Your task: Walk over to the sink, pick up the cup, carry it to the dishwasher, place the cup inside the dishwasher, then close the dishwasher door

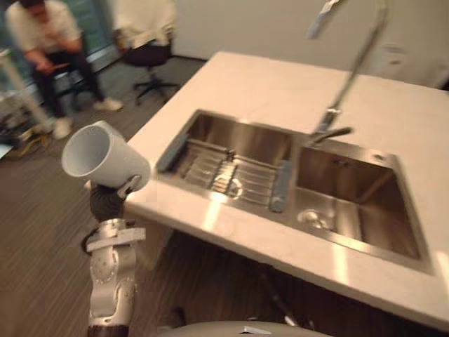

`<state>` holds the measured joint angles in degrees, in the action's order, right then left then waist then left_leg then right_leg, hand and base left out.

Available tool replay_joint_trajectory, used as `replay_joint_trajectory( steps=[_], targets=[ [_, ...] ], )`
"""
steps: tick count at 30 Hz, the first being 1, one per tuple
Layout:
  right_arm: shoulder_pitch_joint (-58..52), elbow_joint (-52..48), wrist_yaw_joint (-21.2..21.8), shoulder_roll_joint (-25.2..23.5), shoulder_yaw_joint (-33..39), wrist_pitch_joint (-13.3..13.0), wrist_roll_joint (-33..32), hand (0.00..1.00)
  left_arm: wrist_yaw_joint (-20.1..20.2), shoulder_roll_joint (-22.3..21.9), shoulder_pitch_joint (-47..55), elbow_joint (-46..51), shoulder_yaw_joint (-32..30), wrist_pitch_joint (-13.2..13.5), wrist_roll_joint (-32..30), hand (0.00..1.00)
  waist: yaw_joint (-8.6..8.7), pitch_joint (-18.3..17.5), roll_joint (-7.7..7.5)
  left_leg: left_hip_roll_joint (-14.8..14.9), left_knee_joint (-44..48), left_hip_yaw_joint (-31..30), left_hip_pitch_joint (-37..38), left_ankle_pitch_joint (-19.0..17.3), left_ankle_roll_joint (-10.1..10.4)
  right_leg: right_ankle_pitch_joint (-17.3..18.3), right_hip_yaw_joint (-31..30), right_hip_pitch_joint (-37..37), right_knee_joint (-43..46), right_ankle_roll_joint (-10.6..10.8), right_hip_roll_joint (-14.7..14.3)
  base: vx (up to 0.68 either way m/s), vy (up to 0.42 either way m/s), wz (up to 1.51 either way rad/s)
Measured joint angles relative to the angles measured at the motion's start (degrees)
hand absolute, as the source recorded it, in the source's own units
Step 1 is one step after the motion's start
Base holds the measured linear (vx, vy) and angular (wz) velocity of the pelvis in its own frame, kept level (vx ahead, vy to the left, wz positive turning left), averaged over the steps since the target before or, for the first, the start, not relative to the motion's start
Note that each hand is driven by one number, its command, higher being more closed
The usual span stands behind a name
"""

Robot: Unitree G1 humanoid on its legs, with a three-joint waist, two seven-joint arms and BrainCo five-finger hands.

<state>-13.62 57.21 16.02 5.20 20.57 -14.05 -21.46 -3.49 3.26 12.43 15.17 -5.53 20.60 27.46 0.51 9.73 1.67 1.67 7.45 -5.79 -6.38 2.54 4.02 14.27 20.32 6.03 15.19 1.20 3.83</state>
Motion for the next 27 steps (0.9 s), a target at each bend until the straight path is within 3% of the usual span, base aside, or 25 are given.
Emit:
replay_joint_trajectory(
  steps=[1,2,3,5,6,7,8,9,10,11,12,13,15,16,17,18,19,21,22,23,24,25,26,27],
  targets=[
    [1.2,0.8,0.0,1.1,0.1,-0.2,0.2,0.0,0.0,0.3,2.0,0.0,-1.6,0.4,0.6,1.0,-1.98,0.3,-0.03,1.1,-1.1,2.0,-1.5,-2.1,-0.1,-0.8,2.7,-1.0,-1.3,-1.4,0.3,-0.19,-0.063,1.08],
    [2.4,2.4,0.1,1.5,0.4,-1.0,0.6,0.0,0.0,0.2,2.6,0.1,-2.5,0.8,1.5,1.0,-3.82,0.9,-1.08,2.1,4.1,8.7,-4.5,-4.2,-2.9,-2.3,5.9,-1.9,-2.5,-1.8,1.4,-0.16,-0.059,1.11],
    [3.4,3.2,0.1,1.9,0.6,-1.1,0.8,0.0,0.1,0.2,2.5,0.3,-3.2,1.0,1.9,1.0,-4.13,1.1,-0.56,2.6,9.0,12.2,-6.0,-5.5,-5.9,-2.7,8.0,-2.1,-2.5,-1.6,2.1,-0.17,-0.074,1.34],
    [4.5,4.3,0.1,3.8,1.1,-1.4,0.8,0.0,1.7,-0.1,2.2,1.6,-3.1,1.0,2.7,1.0,-3.48,1.5,-0.16,7.4,26.9,25.6,-6.0,-11.1,-12.5,-3.1,18.4,-1.5,-1.5,-1.3,4.9,-0.1,-0.074,1.6],
    [4.4,4.2,0.1,4.1,1.8,-1.6,0.8,0.0,2.4,-0.1,1.9,1.8,-2.8,1.0,2.8,1.0,-3.37,0.9,0.81,9.1,30.0,28.2,-4.8,-12.0,-13.4,-3.0,20.6,-1.5,-0.9,-1.3,5.3,-0.05,-0.018,1.69],
    [3.6,3.6,0.1,5.0,3.1,-2.1,0.3,0.0,3.9,-0.3,0.9,2.2,-2.2,1.0,2.8,1.0,-3.13,-0.5,3.13,13.0,32.7,32.4,-3.1,-11.6,-14.0,-2.2,25.1,-2.1,2.2,-1.8,6.2,-0.02,0.037,1.97],
    [2.9,1.9,0.0,6.0,3.7,-2.0,0.1,0.0,5.0,-0.4,-1.1,2.1,-1.0,0.7,2.8,1.0,-2.42,-0.6,4.76,11.2,31.3,35.3,-4.7,-10.0,-13.7,-0.9,27.4,-3.6,8.1,-2.4,8.7,-0.04,0.064,2.34],
    [2.5,2.3,0.2,6.3,4.3,-1.7,0.1,0.0,5.4,-0.8,-3.0,2.2,-0.5,0.7,2.9,1.0,-1.64,-0.9,4.7,9.6,27.6,35.3,-4.7,-8.0,-13.2,1.6,26.8,-6.0,9.7,-2.5,9.8,-0.12,0.057,2.75],
    [3.1,2.8,0.1,5.9,5.8,-1.4,0.1,0.0,5.7,-2.1,-4.2,2.2,-1.4,0.8,3.3,1.0,-0.05,-1.6,4.53,3.4,11.3,31.9,-1.0,-6.0,-12.2,1.5,27.0,-7.2,-2.3,-3.9,4.8,-0.18,0.031,2.37],
    [3.1,2.8,0.1,5.0,6.0,-1.5,0.0,0.0,5.8,-2.3,-5.9,1.9,-1.9,1.3,3.9,1.0,0.58,-1.6,5.26,3.4,10.6,35.3,0.9,-8.1,-12.9,-3.9,26.0,-6.5,-7.3,-4.9,2.8,-0.31,-0.036,2.88],
    [3.0,3.1,-0.3,4.9,6.5,-1.0,-0.2,0.0,6.3,-2.8,-8.4,-0.8,-0.9,1.4,4.4,1.0,0.97,-1.2,5.9,6.4,12.0,43.3,5.6,-12.1,-10.7,-9.0,31.6,-3.5,-8.6,-3.9,2.3,-0.28,0.029,2.45],
    [3.3,3.9,-0.4,5.0,6.8,0.0,-0.3,0.0,6.5,-2.7,-8.7,-2.0,0.9,1.3,5.0,1.0,0.71,-0.9,6.13,4.4,5.9,45.5,8.7,-9.3,-8.2,-7.3,35.7,-3.0,-3.1,-5.1,5.5,-0.22,0.026,2.26],
    [3.4,4.0,-0.9,4.3,6.5,0.8,-0.8,0.0,7.5,-2.2,-7.2,-1.7,3.7,1.2,5.7,1.0,0.92,-0.9,4.96,1.8,-0.5,50.1,11.0,-7.4,-9.5,-5.4,43.5,-0.2,2.2,-5.7,9.4,-0.18,0.122,1.94],
    [3.5,4.2,-1.8,3.8,6.4,2.0,-0.7,0.0,7.7,-1.3,-6.4,-0.6,5.5,1.2,6.1,1.0,0.56,-2.5,3.49,1.3,-1.5,51.8,11.6,-10.0,-8.1,-3.1,47.9,1.1,2.9,-2.7,11.1,-0.17,0.089,2.22],
    [4.0,4.3,-2.3,4.5,6.3,3.3,-0.6,0.0,7.6,-1.6,-5.8,-0.5,6.9,1.3,6.1,1.0,0.52,-2.7,3.91,3.6,0.3,53.1,12.2,-11.7,-5.8,-3.3,51.2,2.3,4.2,-1.4,12.1,-0.04,0.022,1.7],
    [4.3,4.4,-2.4,5.1,6.4,3.9,-0.6,0.0,7.5,-1.7,-5.7,-0.6,7.7,1.3,6.1,1.0,0.55,-2.7,4.03,3.8,0.0,53.1,12.5,-11.4,-3.3,-3.6,52.4,3.1,4.6,-0.9,12.7,0.0,0.086,1.43],
    [5.2,4.5,-2.6,6.5,6.2,5.5,0.7,0.0,7.4,-2.1,-5.1,-0.7,9.8,1.3,6.0,1.0,-0.06,-2.9,4.73,2.1,-2.5,52.5,12.7,-10.3,-3.7,-5.4,52.7,3.4,4.7,-1.4,13.8,-0.03,0.156,0.87],
    [6.0,4.5,-2.7,7.3,4.8,6.6,1.7,0.0,6.9,-2.1,-4.1,-0.9,10.8,1.4,5.4,1.0,-1.38,-3.0,5.01,0.6,-3.8,51.4,13.4,-10.2,-5.4,-6.7,51.6,3.9,5.3,-1.4,14.8,-0.04,0.25,0.45],
    [6.2,4.5,-2.4,6.4,4.9,6.9,1.7,0.0,6.0,-2.1,-3.9,-2.0,10.8,1.4,4.3,1.0,-1.97,-3.2,4.7,-0.9,-4.9,49.8,14.2,-10.1,-5.9,-7.0,45.0,2.4,7.8,-3.0,16.2,-0.06,0.3,0.66],
    [5.9,4.4,-2.2,5.2,4.9,6.8,1.6,0.0,5.8,-2.1,-4.2,-4.0,11.2,1.7,3.8,1.0,-0.97,-3.1,4.49,-1.4,-5.5,46.7,14.1,-9.9,-7.7,-5.3,33.3,-0.2,9.2,-3.8,15.0,-0.06,0.251,0.95],
    [5.7,4.5,-2.2,4.4,4.9,6.7,1.6,0.0,5.8,-1.5,-4.7,-5.2,11.9,1.8,3.8,1.0,-0.4,-3.1,4.5,-1.4,-5.5,44.4,13.6,-9.6,-8.2,-4.0,26.3,-1.7,8.6,-3.0,13.2,-0.03,0.081,1.78],
    [4.2,4.5,-2.1,2.7,4.8,6.3,1.5,0.0,6.9,-0.3,-6.3,-7.6,14.1,1.7,3.8,1.0,1.05,-3.1,4.41,-1.5,-5.4,39.0,12.0,-8.9,-9.4,-2.2,11.5,-4.3,7.3,-0.7,8.3,0.0,-0.008,2.23],
    [2.6,4.4,-2.1,1.6,4.6,5.7,1.5,0.0,8.0,0.8,-7.8,-8.8,16.5,1.7,3.8,1.0,2.0,-2.7,3.67,-2.4,-5.3,34.6,10.8,-8.2,-10.4,-1.3,0.8,-6.1,6.7,0.9,4.7,0.0,-0.028,2.24],
    [2.0,4.4,-2.0,1.3,4.3,5.4,1.4,0.0,8.4,1.0,-8.4,-9.1,17.6,1.7,3.8,1.0,2.05,-2.4,3.12,-3.2,-5.3,32.8,10.7,-8.0,-10.8,-1.2,-3.2,-6.7,6.5,1.3,3.8,0.01,-0.009,1.79]
  ],
)
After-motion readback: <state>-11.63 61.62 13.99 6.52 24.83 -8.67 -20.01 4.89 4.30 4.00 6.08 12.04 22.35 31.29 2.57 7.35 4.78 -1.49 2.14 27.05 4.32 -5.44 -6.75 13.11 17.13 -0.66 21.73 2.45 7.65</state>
